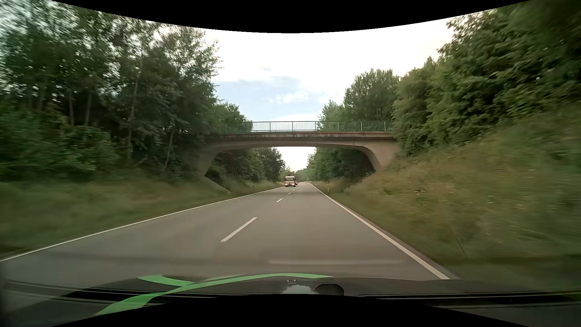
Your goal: Follow the waypoints while adhering to traffic rules and regulations
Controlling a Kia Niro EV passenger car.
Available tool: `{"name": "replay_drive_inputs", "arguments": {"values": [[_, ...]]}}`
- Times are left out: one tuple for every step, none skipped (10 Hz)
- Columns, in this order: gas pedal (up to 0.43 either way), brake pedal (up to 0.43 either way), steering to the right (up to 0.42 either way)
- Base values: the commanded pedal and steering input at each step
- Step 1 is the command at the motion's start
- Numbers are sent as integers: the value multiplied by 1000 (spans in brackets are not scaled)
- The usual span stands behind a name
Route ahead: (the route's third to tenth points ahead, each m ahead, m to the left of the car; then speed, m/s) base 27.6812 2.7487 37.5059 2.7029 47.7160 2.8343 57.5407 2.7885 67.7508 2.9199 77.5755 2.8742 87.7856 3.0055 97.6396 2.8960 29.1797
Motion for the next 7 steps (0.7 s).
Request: {"name": "replay_drive_inputs", "arguments": {"values": [[331,0,-2],[331,0,-2],[331,0,-2],[331,0,-3],[331,0,-4],[331,0,-4],[331,0,-4]]}}
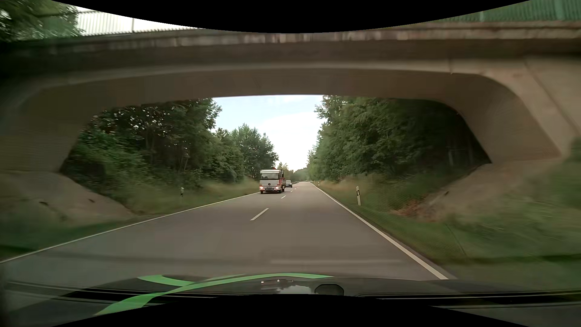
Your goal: Follow the waypoints while adhering to traffic rules and regulations
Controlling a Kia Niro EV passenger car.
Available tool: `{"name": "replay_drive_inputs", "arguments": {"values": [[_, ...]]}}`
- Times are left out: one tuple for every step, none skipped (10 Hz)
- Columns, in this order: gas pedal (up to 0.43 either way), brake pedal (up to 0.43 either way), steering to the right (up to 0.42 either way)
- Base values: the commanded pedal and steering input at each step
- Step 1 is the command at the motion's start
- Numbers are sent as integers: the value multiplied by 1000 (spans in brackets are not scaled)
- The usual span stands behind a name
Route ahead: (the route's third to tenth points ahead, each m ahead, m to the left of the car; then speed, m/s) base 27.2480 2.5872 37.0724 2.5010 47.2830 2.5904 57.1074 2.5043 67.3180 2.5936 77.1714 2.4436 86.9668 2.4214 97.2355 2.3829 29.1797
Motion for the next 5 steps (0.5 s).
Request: {"name": "replay_drive_inputs", "arguments": {"values": [[331,0,-5],[339,0,-6],[350,0,-6],[350,0,-6],[350,0,-5]]}}
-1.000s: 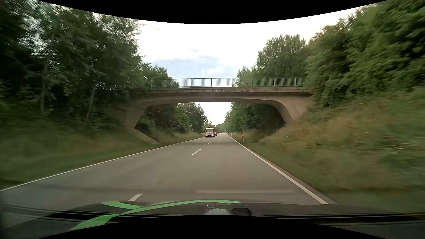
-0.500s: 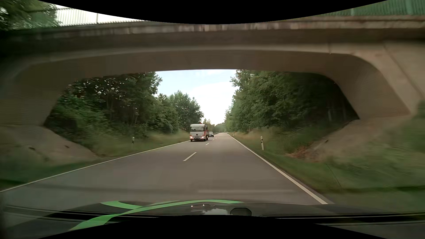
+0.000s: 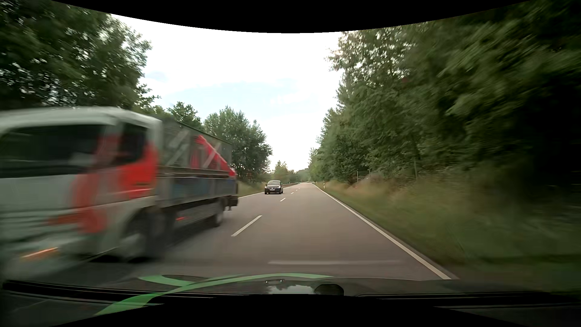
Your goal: Follow the waypoints while adhering to traffic rules and regulations
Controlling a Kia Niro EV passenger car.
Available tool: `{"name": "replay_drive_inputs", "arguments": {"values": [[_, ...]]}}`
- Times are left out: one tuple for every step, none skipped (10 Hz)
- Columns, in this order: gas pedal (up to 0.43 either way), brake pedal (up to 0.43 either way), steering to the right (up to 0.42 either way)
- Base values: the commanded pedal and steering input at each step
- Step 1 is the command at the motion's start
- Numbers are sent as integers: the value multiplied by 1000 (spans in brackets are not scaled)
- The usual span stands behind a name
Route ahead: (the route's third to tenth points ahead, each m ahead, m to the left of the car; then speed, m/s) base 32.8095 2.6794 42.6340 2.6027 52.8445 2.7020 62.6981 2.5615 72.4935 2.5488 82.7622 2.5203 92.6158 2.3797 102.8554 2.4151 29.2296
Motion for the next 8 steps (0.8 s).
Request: {"name": "replay_drive_inputs", "arguments": {"values": [[350,0,-4],[358,0,-4],[370,0,-3],[370,0,-3],[370,0,-3],[370,0,-3],[370,0,-2],[370,0,-1]]}}
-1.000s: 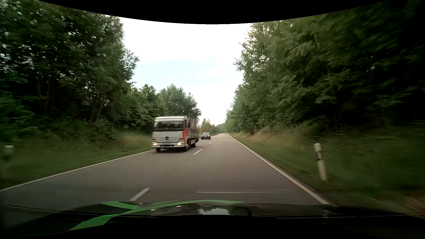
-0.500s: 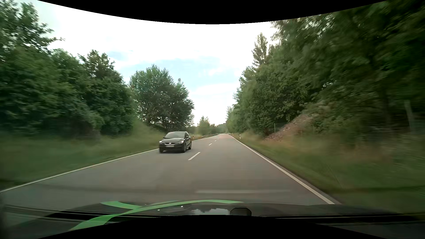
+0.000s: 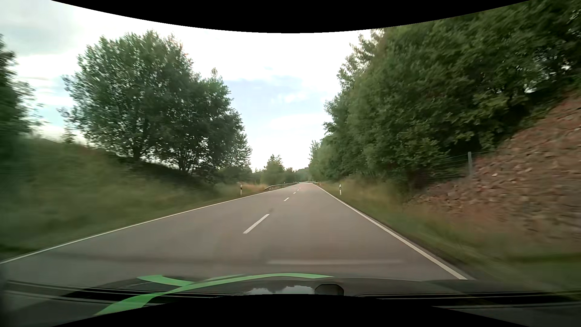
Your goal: Follow the waypoints while adhering to traffic rules and regulations
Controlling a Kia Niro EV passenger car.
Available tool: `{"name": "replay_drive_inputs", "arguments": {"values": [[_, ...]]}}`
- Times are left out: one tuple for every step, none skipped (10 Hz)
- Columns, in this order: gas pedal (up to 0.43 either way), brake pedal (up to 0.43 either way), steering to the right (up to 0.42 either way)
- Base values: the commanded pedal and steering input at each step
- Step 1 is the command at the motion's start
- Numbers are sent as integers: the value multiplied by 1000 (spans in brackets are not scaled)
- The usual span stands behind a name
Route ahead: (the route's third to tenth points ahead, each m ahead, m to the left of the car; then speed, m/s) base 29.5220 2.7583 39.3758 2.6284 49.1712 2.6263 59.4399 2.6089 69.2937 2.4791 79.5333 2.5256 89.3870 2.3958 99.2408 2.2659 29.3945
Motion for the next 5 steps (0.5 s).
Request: {"name": "replay_drive_inputs", "arguments": {"values": [[370,0,-1],[350,0,-1],[311,0,-1],[311,0,-1],[311,0,-1]]}}
